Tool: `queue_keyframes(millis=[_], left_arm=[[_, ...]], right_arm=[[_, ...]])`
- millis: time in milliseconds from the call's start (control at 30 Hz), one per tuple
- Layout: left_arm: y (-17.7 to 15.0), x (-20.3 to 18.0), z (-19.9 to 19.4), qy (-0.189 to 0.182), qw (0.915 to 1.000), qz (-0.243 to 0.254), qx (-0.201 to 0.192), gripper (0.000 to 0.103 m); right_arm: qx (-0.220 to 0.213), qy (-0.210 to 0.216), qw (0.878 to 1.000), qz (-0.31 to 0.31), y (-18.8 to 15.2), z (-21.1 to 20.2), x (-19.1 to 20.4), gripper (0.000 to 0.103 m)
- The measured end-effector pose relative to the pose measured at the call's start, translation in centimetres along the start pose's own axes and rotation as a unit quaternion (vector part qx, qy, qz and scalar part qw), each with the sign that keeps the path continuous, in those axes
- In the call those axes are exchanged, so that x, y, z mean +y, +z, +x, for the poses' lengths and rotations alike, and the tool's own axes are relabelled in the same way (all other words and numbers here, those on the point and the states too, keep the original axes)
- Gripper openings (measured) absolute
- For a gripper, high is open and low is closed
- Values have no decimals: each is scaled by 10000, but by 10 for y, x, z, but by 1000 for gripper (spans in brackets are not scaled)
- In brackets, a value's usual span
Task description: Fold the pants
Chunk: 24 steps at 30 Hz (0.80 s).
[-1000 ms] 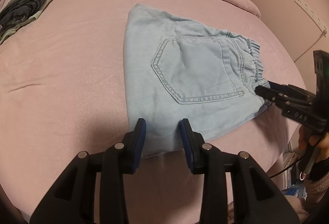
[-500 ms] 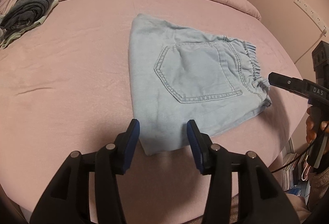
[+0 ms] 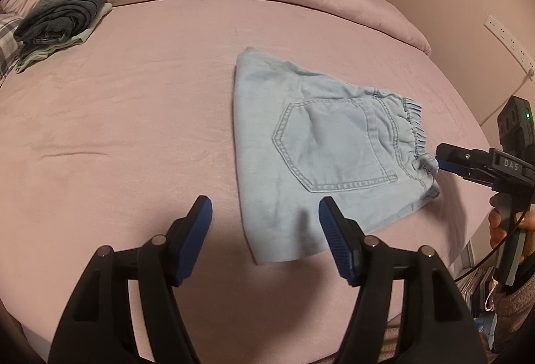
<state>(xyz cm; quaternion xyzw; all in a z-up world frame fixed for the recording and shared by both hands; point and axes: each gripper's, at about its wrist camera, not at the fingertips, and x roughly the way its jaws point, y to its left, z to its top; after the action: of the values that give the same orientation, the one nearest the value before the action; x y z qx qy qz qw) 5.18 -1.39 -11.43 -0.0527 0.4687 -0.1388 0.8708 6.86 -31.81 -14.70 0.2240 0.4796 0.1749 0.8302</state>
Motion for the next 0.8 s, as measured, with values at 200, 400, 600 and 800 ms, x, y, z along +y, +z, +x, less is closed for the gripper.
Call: queue_keyframes(millis=[200,400,600,800], left_arm=[[0,2,1,-5,10000,-80,10,67],[3,8,3,-144,9996,-245,58,68],[5,13,9,-306,9985,-421,143,69],[8,15,14,-312,9983,-452,180,72]], right_arm=[[13,12,10000,-27,5,1,0,67],[51,94,9999,60,8,4,-3,68],[151,289,9994,149,11,8,-10,68],[290,261,9991,140,13,15,-11,71]])
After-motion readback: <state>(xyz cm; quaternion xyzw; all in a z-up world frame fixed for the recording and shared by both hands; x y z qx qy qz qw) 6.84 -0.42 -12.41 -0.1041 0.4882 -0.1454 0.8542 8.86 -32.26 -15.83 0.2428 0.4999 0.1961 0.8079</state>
